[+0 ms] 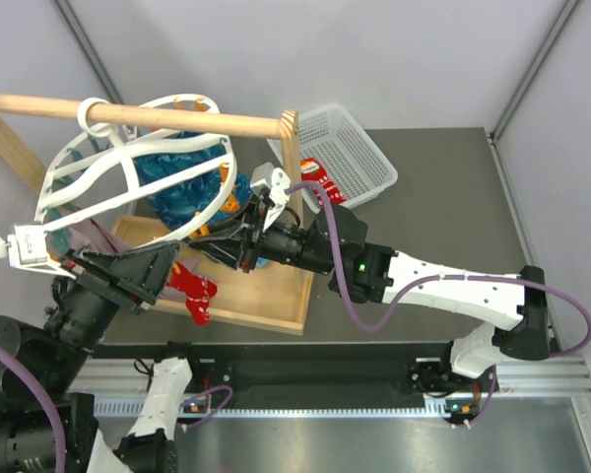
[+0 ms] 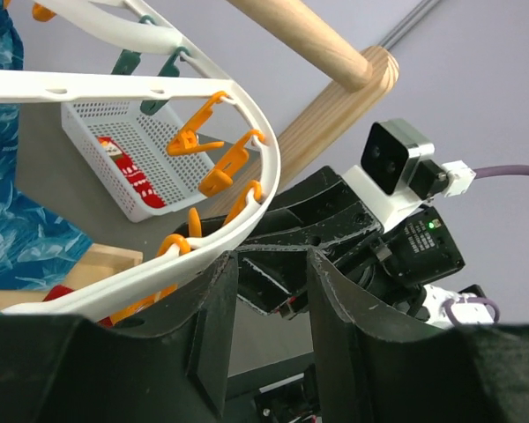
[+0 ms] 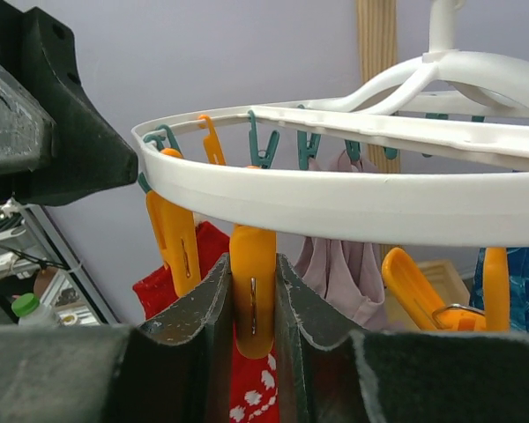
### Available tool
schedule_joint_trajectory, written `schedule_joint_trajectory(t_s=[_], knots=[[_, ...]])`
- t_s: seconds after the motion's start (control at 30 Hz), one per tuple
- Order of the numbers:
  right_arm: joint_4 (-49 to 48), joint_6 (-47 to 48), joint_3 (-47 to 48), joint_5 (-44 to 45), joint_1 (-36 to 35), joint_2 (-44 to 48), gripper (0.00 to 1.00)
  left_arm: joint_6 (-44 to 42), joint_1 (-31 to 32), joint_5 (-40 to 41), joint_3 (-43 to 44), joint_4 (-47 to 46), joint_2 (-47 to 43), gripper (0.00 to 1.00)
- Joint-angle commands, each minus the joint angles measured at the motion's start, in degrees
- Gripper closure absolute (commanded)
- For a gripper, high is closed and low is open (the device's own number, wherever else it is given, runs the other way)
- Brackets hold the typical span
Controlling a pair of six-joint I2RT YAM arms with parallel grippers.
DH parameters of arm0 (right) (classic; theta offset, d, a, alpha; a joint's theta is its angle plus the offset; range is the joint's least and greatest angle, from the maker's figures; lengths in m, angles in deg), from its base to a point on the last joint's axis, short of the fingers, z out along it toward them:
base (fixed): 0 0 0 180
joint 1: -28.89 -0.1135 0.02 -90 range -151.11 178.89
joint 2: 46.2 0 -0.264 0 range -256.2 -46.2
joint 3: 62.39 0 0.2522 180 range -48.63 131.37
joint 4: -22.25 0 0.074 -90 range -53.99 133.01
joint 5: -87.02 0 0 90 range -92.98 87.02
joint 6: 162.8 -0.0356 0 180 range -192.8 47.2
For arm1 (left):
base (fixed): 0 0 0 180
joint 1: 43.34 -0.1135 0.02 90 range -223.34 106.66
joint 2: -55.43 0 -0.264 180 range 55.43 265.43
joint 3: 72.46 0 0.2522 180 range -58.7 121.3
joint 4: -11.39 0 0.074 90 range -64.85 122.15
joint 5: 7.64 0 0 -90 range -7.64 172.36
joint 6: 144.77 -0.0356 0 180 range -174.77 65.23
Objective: Clip the socks to the hanger
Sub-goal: Open the clamp at the hanger.
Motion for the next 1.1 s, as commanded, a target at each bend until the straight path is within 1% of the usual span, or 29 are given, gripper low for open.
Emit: schedule_joint_trajectory(t_s=[0.0, 0.13, 0.3, 0.33, 0.37, 0.43, 0.47, 0.5, 0.6, 0.63, 0.77, 0.9, 0.93, 1.07], knots=[[-0.28, -1.82, 2.89, 1.8, 0.54, 1.47, 1.0, -3.18, -0.37, -1.12, -0.65, 2.11, 1.87, 0.57], [1.66, -1.73, 5.09, 3.55, 0.54, 0.5, 1.0, -3.44, 1.03, -2.01, -1.36, 2.29, 3.1, 0.57], [3.41, -1.64, 6.24, 4.7, 0.54, -0.38, 1.0, -7.84, 9.02, 3.35, 2.95, 6.06, 8.2, 0.57], [3.68, -1.91, 6.67, 4.97, 0.54, -0.55, 1.0, -8.45, 10.86, 4.4, 1.82, 6.15, 8.81, 0.57], [4.03, -2.08, 6.76, 5.14, 0.54, -0.64, 1.0, -8.81, 14.19, 5.28, 1.02, 6.24, 9.16, 0.56], [5.44, -2.7, 7.64, 5.49, 0.54, -0.91, 0.99, -10.65, 17.11, 8.44, 0.23, 7.47, 9.78, 0.56], [6.14, -2.7, 8.08, 5.58, 0.54, -1.34, 0.99, -11.0, 19.21, 11.32, -0.73, 7.91, 9.7, 0.55], [6.67, -2.79, 8.52, 5.58, 0.63, -1.52, 0.99, -11.18, 19.93, 11.79, -1.44, 7.65, 9.43, 0.55], [9.13, -3.58, 10.36, 5.58, 0.54, -2.49, 0.99, -11.01, 20.46, 12.41, -4.42, 6.25, 7.85, 0.53], [10.61, -4.01, 10.8, 5.58, 0.45, -3.01, 0.99, -10.66, 20.46, 12.67, -6.61, 5.46, 6.54, 0.53], [14.49, -4.63, 12.39, 5.67, 0.36, -3.37, 0.99, -8.81, 20.37, 16.18, -12.68, 1.68, 2.15, 0.51], [17.65, -4.98, 12.65, 7.78, 0.1, -3.02, 0.99, -5.04, 20.37, 20.75, -19.54, -5.51, -3.65, 0.47], [18.09, -5.07, 12.74, 7.87, 0.01, -2.84, 1.0, -4.42, 20.29, 21.11, -21.64, -6.49, -4.88, 0.47], [19.41, -5.25, 12.92, 7.34, 0.1, -3.02, 1.0, -1.87, 20.11, 21.46, -24.99, -9.92, -6.47, 0.47]])
